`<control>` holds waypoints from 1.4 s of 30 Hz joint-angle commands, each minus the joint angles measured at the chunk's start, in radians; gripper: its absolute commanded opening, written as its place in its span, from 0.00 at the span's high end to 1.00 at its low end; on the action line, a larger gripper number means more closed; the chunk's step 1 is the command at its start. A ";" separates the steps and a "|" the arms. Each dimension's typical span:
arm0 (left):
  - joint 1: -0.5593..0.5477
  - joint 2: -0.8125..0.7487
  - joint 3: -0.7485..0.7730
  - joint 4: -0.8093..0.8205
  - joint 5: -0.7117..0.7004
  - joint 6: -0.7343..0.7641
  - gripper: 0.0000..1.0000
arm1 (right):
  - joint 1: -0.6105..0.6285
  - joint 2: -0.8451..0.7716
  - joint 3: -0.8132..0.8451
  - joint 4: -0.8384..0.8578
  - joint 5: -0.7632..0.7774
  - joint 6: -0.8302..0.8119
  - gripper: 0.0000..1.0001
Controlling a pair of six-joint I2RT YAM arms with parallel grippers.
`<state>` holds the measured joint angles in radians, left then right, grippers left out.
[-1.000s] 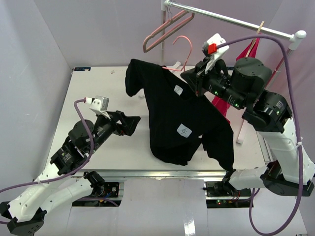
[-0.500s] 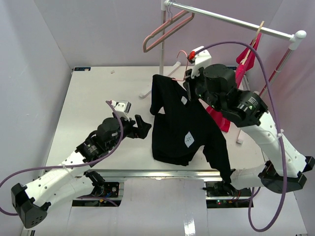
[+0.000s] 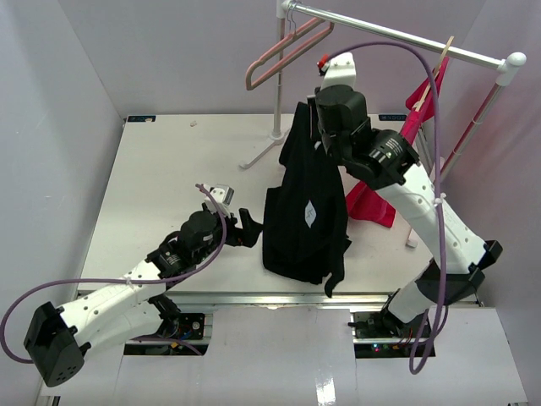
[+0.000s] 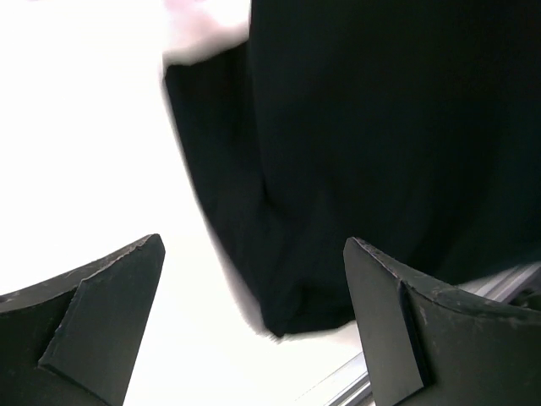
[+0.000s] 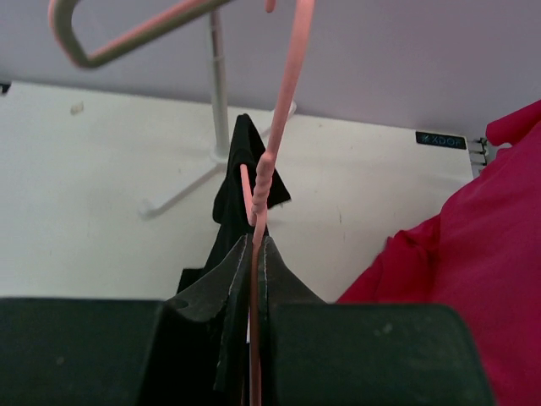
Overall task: Place the t-shirt on the hanger
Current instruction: Place the hanger at the clothesline.
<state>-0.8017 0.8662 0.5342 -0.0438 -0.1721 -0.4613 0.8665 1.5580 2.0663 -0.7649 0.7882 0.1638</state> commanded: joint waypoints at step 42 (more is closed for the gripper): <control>-0.052 -0.026 -0.090 0.135 0.086 0.041 0.02 | -0.222 0.017 -0.278 1.018 0.447 -0.458 0.92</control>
<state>-0.8486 0.8391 0.4455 0.0764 -0.1111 -0.4290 0.6723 1.6161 1.7850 0.1322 1.1818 -0.2727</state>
